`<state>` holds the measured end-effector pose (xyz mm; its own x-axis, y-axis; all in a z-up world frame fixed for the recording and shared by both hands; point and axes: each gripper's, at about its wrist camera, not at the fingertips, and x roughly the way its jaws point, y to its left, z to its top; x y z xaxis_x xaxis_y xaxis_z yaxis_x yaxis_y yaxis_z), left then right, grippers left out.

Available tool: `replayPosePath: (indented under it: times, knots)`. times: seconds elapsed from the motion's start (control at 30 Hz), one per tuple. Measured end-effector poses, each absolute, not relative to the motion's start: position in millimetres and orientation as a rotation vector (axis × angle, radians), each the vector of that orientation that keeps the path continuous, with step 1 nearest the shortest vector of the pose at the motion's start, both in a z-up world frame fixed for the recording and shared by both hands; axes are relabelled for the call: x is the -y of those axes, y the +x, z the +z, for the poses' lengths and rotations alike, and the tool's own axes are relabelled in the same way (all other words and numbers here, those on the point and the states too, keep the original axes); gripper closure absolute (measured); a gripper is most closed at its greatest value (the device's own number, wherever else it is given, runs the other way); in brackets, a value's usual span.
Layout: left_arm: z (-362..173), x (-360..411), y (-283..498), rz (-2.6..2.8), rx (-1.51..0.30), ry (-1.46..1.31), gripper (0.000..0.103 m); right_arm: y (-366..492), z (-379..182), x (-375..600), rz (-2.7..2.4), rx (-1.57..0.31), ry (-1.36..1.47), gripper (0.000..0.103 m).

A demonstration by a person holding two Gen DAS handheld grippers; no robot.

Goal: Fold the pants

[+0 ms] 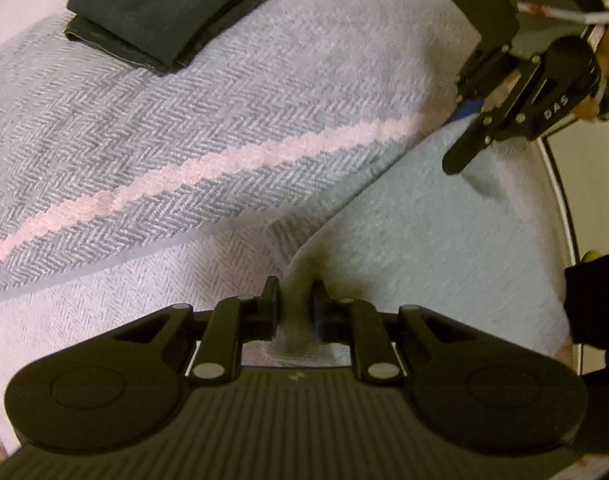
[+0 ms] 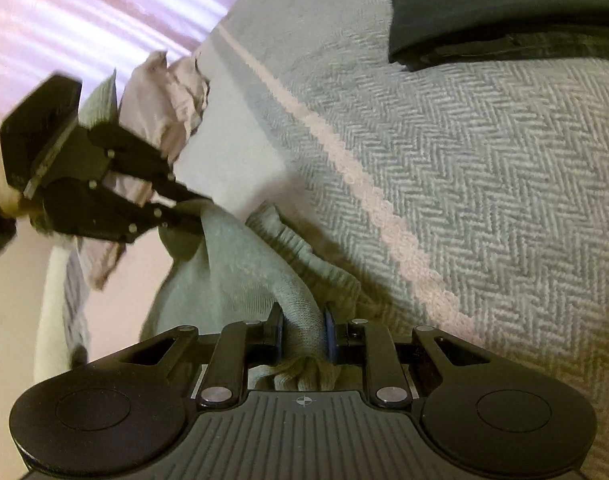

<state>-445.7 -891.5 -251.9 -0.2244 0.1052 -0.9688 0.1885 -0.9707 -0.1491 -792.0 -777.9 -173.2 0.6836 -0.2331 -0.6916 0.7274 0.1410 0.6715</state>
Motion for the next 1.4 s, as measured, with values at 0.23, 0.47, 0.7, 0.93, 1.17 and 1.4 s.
replayPosePath:
  times: [0.23,0.47,0.7,0.93,1.17,1.4]
  knots:
    - [-277,912,-446,-2.355,-0.494,1.856,0.088,-804,-210,787,-0.823,-0.394,1.348,0.08]
    - [-291,932,-437,-2.278,-0.573,1.707,0.076,-828,-192,781,-1.064,-0.417,1.273,0.072]
    - [-250,941,-405,-2.217,-0.585,1.563,0.081,-809,-129,743,-0.962,-0.347,1.116,0.072]
    - [-255,889,-405,-2.269,-0.679,1.564,0.081,-757,-176,733,-0.904,-0.54,1.073,0.073]
    - [-306,897,-406,-2.216,-0.75,1.522,0.075,-757,-170,736,-0.922,-0.556,1.041,0.072]
    - [-259,869,-373,-2.202,-0.638,1.481,0.079,-721,-128,680,-0.989,-0.552,1.034,0.061]
